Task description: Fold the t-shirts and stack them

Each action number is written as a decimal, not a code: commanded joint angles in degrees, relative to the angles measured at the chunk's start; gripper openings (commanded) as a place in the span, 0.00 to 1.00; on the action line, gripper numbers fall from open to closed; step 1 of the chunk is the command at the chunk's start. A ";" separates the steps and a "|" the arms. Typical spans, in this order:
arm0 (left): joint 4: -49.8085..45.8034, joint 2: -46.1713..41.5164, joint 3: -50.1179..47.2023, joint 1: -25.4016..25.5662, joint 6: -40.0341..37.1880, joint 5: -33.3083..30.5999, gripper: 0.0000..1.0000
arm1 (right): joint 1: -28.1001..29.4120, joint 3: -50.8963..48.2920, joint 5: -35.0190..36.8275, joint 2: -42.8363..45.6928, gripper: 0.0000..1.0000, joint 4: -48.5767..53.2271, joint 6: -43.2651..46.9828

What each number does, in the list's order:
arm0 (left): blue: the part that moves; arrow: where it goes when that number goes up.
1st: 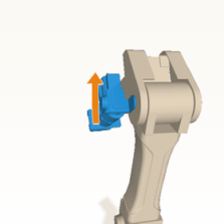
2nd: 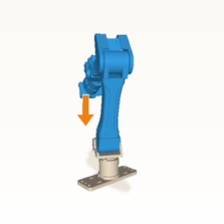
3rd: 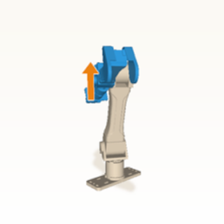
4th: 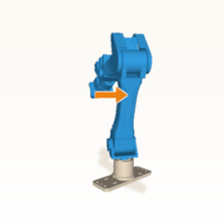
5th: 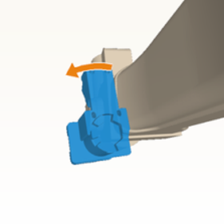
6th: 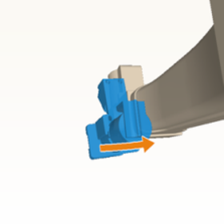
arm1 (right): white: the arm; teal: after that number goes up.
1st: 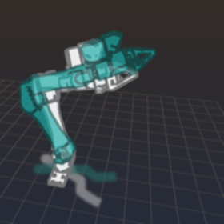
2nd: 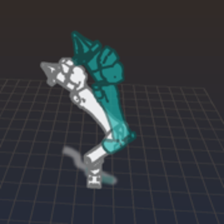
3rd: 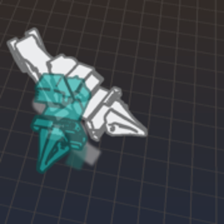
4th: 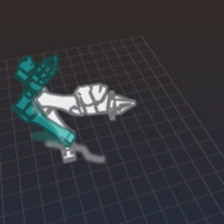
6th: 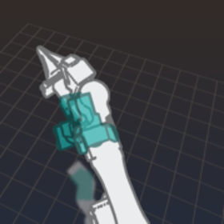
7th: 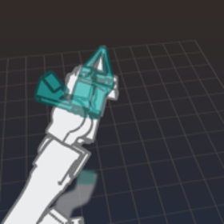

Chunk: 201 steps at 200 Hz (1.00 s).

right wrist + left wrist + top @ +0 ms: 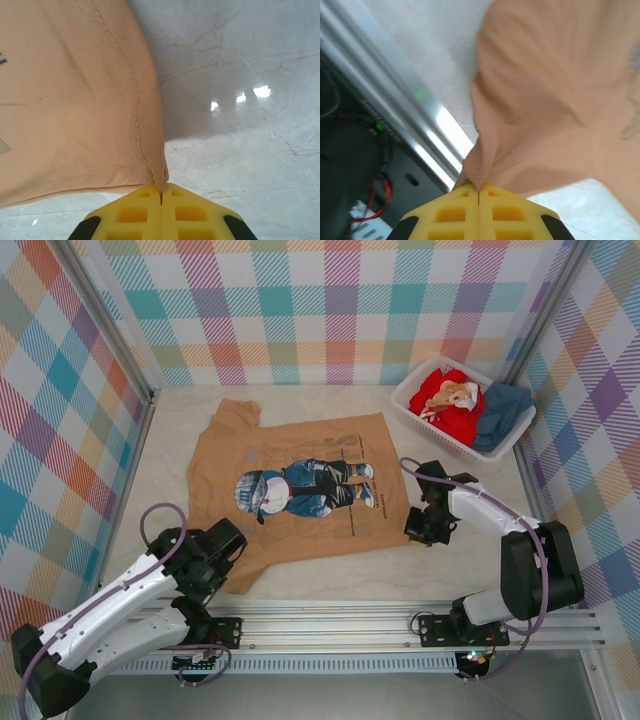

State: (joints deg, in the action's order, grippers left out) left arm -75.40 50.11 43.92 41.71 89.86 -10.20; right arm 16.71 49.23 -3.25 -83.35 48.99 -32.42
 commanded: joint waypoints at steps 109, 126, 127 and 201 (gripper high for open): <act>25.72 25.24 22.83 -27.39 -38.94 -0.04 0.00 | -2.65 23.88 0.39 -17.09 0.00 0.97 0.88; 25.10 28.26 25.29 -28.64 -40.34 -0.68 0.00 | -2.98 25.56 0.74 -18.34 0.00 0.70 0.59; 25.11 28.41 25.40 -28.72 -40.41 -0.69 0.00 | -2.99 25.74 0.76 -18.38 0.00 0.68 0.55; 24.39 34.02 29.31 -31.97 -44.25 -4.06 0.00 | -3.97 33.04 0.52 -25.21 0.00 1.11 1.10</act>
State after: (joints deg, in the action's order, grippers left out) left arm -50.65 83.50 71.31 11.25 48.31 -12.21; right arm 13.13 79.94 -2.96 -106.43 48.99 -32.14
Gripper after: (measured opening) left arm 0.048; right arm 0.044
